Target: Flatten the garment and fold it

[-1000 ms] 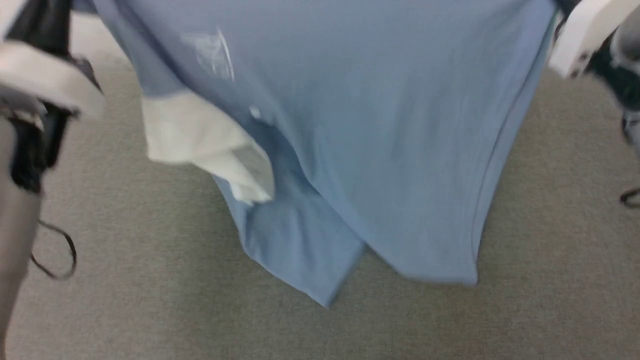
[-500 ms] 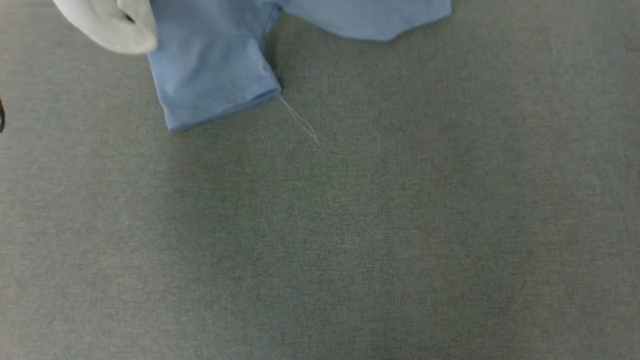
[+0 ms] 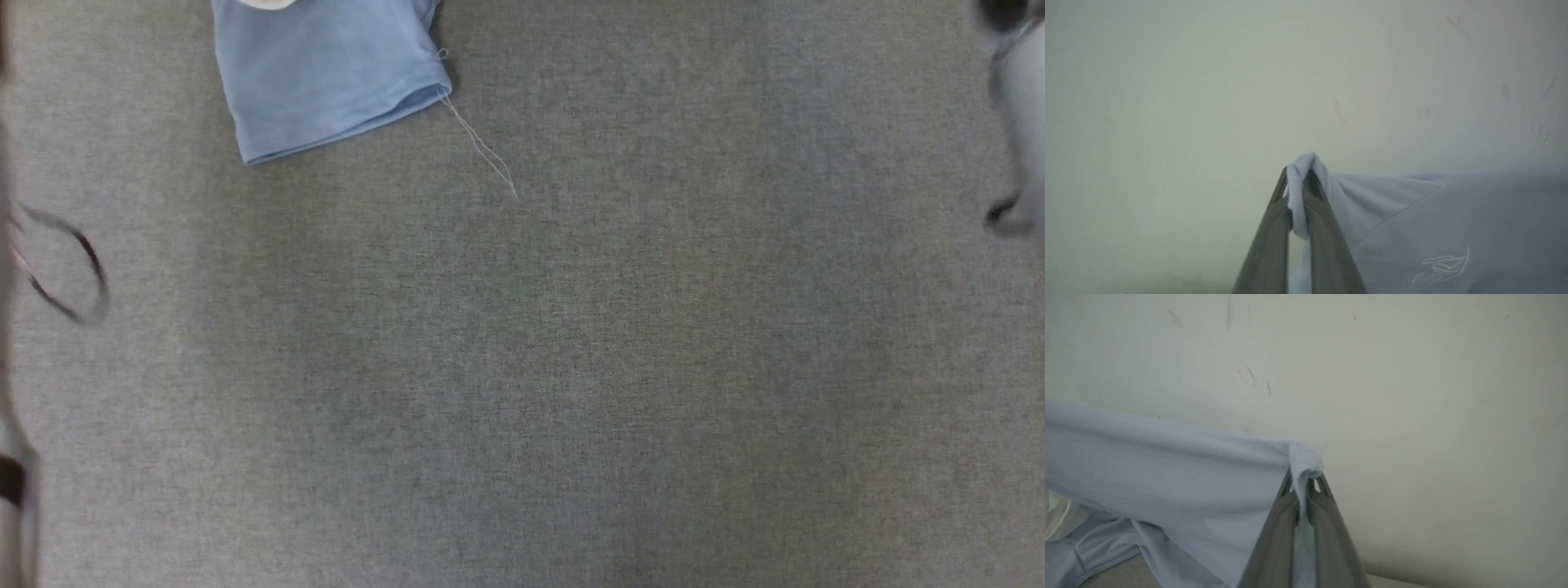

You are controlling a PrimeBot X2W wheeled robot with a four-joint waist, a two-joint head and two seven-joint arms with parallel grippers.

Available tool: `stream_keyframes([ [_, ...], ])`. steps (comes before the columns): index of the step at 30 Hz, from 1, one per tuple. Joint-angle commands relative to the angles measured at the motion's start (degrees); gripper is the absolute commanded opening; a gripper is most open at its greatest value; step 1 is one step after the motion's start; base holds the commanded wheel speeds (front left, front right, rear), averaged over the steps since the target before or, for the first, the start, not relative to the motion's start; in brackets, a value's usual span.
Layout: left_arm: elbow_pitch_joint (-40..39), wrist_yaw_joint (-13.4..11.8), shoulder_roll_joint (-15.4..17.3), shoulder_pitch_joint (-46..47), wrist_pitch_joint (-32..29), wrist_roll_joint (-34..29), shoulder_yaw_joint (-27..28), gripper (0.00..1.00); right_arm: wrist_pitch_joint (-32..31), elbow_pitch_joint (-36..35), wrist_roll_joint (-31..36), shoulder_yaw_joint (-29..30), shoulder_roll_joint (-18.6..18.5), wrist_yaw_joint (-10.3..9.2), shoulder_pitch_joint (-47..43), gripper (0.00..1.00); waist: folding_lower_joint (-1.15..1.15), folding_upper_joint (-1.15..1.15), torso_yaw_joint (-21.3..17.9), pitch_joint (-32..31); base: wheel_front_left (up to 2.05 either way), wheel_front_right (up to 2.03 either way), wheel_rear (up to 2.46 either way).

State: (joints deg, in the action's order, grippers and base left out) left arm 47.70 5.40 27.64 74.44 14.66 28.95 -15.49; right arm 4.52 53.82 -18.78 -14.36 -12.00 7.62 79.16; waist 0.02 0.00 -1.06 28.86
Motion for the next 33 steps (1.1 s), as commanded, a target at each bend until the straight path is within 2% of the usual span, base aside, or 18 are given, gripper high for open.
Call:
stream_keyframes([
  [1,0.45,0.33,-0.54,-3.04,0.32,0.54,0.66,0.00,0.57,0.80,-1.36,-0.64,-0.41,-0.13,-2.60,0.00,-0.02,0.00,0.82,-1.78,0.00,0.00,0.00],
  [7,-0.89,1.11,-3.48,-18.36,0.33,2.28,2.20,0.00,1.97,-1.79,-6.90,-6.86,-2.04,-0.13,-16.01,0.00,-0.02,0.00,2.27,-8.54,0.00,0.00,0.00],
  [12,-7.15,0.64,-4.01,-34.92,0.33,3.63,4.08,0.00,1.31,-10.96,-11.68,-11.11,-5.58,-0.13,-31.24,0.00,-0.02,0.00,2.33,-14.80,0.00,0.00,0.00],
  [17,-18.32,-3.08,-3.63,-52.51,-1.41,5.05,4.71,0.00,-1.61,-24.47,-13.67,-9.77,-10.15,-0.13,-47.50,0.00,-0.02,0.00,2.05,-19.97,0.00,0.00,0.00],
  [22,-34.39,-9.24,-2.34,-68.88,-6.84,6.79,6.18,0.00,-8.30,-39.40,-12.12,-0.81,-11.89,-0.13,-64.73,0.00,-0.02,0.00,2.19,-23.79,0.00,0.00,0.00],
  [25,-43.58,-12.53,-1.88,-76.46,-10.33,7.36,6.35,0.00,-13.84,-48.94,-9.74,7.00,-9.90,-0.13,-75.60,0.00,-0.02,0.00,2.83,-25.15,0.00,0.00,0.00],
  [28,-50.41,-15.61,-1.44,-82.66,-13.91,7.98,6.52,0.00,-19.42,-58.08,-6.97,12.89,-5.41,-0.13,-84.68,0.00,-0.02,0.00,2.91,-26.12,0.00,0.00,0.00],
  [33,-58.43,-20.22,-0.27,-90.99,-19.07,8.47,7.03,0.00,-27.52,-69.03,-3.68,18.51,2.26,-0.13,-95.91,0.00,-0.02,0.00,3.02,-27.24,0.00,0.00,0.00],
])
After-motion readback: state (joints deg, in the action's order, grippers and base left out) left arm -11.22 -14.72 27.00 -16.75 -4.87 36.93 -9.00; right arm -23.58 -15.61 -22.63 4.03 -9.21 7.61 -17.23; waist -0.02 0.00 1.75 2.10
